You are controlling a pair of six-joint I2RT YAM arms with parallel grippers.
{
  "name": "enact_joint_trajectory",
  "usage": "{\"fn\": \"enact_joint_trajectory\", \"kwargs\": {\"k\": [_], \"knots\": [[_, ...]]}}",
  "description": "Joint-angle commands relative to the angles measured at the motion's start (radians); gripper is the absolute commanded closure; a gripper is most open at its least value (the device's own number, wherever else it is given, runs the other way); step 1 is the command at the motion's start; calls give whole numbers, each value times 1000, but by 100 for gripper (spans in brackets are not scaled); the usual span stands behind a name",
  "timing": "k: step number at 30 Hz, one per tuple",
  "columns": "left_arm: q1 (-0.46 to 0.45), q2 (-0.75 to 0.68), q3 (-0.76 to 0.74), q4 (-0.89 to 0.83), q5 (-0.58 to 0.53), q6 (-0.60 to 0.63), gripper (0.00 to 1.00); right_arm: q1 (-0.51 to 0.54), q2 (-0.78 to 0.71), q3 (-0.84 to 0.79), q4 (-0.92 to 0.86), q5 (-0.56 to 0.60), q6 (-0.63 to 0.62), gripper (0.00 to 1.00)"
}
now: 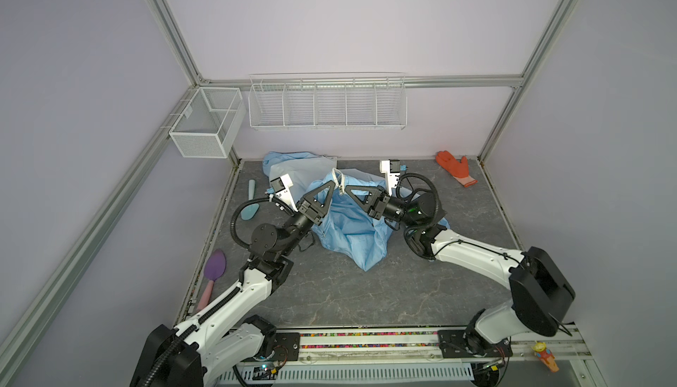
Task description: Zip up the jacket
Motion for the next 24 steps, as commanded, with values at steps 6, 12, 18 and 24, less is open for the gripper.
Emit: {"fn": "enact_joint_trajectory", "kwargs": {"k": [6, 12, 18, 24], "knots": [[-6, -3, -8, 36, 31, -16, 100, -7, -30, 27, 92, 16, -7, 93], [-7, -8, -5, 3, 49, -19, 100, -22, -29, 35, 97, 8, 13, 93], [-7, -15, -2, -45, 65, -6, 100, -29, -26, 51, 94, -11, 34, 93], [-8, -33, -1, -101, 70, 22, 100, -37, -32, 54, 75, -11, 47, 93]]}}
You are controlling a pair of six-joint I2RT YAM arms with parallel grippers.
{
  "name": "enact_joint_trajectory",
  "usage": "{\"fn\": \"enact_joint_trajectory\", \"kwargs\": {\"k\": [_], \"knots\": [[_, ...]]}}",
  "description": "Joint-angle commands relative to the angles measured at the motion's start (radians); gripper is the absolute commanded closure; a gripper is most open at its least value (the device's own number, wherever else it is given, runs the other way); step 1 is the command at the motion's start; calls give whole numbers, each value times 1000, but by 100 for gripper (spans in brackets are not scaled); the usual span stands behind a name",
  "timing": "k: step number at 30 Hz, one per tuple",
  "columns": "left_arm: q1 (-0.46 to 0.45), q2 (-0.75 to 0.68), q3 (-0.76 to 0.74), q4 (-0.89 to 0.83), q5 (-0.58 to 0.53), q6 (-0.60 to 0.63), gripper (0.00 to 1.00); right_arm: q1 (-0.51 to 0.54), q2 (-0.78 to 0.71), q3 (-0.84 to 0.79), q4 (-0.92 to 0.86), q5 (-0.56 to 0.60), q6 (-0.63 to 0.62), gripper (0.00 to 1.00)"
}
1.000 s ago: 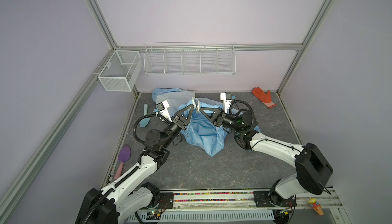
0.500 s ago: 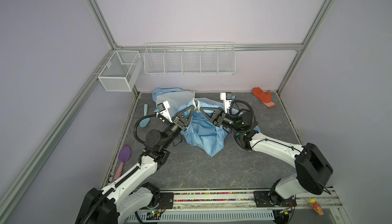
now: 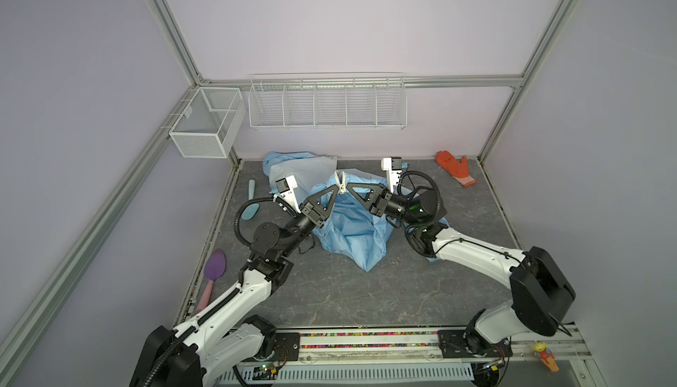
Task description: Zip up the jacket
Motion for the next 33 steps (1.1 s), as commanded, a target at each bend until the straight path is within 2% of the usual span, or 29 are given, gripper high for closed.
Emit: {"fn": "enact_joint_trajectory", "kwargs": {"k": [1, 10, 20, 27, 33], "knots": [[-5, -26, 3, -39, 25, 25, 100, -18, -34, 39, 72, 8, 20, 93], [-6, -37, -1, -71, 41, 30, 100, -38, -24, 56, 42, 17, 40, 93], [-6, -11, 25, -143, 125, 22, 100, -63, -17, 94, -34, 5, 46, 93], [-6, -18, -2, -108, 150, -39, 100, -103, -12, 85, -90, -21, 16, 93], [-7, 0, 34, -117, 192, -85, 100, -107, -14, 61, -80, -40, -5, 93]]}}
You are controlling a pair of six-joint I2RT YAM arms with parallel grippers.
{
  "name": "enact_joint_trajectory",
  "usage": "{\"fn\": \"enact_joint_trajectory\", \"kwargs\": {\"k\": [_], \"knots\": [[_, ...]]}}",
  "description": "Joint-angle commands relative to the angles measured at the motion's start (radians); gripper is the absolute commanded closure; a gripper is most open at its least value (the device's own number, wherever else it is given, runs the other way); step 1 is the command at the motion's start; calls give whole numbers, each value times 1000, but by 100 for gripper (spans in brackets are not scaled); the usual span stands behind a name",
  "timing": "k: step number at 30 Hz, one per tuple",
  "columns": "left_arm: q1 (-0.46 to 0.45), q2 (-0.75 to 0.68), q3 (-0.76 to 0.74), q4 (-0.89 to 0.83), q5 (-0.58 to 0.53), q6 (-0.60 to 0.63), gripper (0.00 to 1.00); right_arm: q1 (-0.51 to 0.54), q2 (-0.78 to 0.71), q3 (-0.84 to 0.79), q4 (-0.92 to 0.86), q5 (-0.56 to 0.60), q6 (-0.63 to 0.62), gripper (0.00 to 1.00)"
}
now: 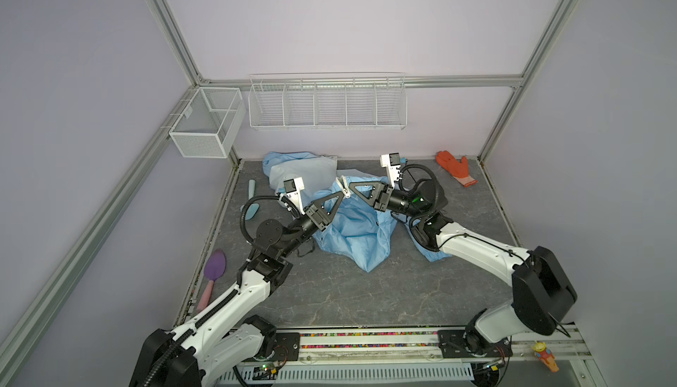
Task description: Zip up the jacket
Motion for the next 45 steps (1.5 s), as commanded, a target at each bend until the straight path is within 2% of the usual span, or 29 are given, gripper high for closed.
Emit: {"fn": "enact_joint_trajectory", "kwargs": {"k": [1, 3, 8, 12, 15, 18, 22, 28, 45], "knots": [[-5, 17, 32, 4, 110, -43, 100, -38, -13, 17, 75, 75, -26, 94], [-6, 36, 49, -10, 132, -81, 100, -41, -14, 19, 68, 73, -16, 93], [-6, 55, 52, -68, 142, -67, 100, -45, -27, 35, 27, 102, 77, 93], [-3, 59, 43, -121, 132, -60, 100, -40, -116, 77, -334, 214, 92, 93], [-4, 71, 51, -166, 117, -78, 100, -36, -187, 120, -683, 315, 73, 93], [-2, 107, 63, -179, 119, -124, 100, -37, -208, 128, -861, 338, 88, 93], [-4, 176, 75, -183, 153, -201, 100, -39, -198, 91, -913, 320, 136, 93], [-5, 239, 66, -149, 227, -290, 100, -42, -193, 28, -892, 344, 190, 93], [-15, 284, 75, -289, 305, -301, 100, -62, -152, 9, -833, 334, 336, 93]]}}
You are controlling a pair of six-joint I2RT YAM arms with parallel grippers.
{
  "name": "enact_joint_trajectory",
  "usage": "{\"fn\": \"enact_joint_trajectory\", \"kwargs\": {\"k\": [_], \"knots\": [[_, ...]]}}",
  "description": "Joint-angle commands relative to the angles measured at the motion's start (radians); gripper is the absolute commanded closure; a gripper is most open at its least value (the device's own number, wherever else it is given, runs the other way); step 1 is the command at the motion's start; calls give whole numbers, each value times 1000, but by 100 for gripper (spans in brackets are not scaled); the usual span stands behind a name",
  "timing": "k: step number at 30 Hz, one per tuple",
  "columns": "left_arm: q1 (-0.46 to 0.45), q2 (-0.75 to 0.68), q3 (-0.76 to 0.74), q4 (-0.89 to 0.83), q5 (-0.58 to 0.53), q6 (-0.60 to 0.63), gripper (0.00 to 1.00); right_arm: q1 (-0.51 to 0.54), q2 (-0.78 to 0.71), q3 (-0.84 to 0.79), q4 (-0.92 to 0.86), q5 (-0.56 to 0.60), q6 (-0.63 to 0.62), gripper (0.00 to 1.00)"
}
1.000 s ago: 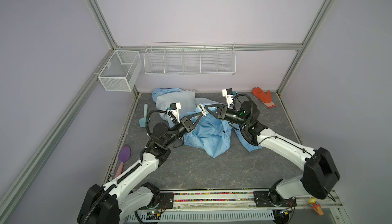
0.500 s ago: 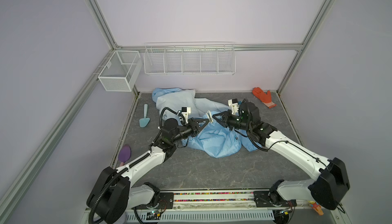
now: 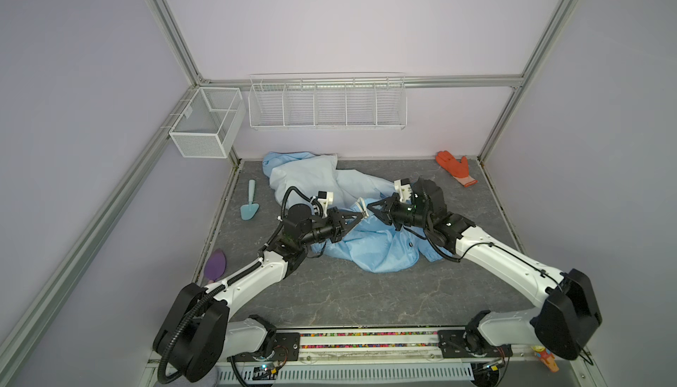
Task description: Zip up the jacket
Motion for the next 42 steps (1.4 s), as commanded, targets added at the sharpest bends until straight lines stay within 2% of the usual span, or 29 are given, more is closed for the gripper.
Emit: {"fn": "enact_joint_trajectory", "kwargs": {"k": [1, 9, 20, 27, 37, 42], "knots": [[-7, 16, 16, -48, 63, -17, 100, -35, 12, -4, 78, 56, 64, 93], [-21, 42, 23, -16, 100, -37, 100, -41, 17, -4, 63, 85, 67, 93], [-97, 81, 95, -115, 120, 50, 100, -44, 32, 13, 45, 142, 83, 93], [-111, 88, 91, -74, 134, 43, 100, -48, 45, 8, 39, 151, 61, 93], [-111, 133, 51, 178, 170, -104, 100, -49, 8, -19, 28, 167, -71, 93], [-107, 156, 45, 259, 171, -149, 100, -53, -59, -44, -6, 182, -116, 93]]}}
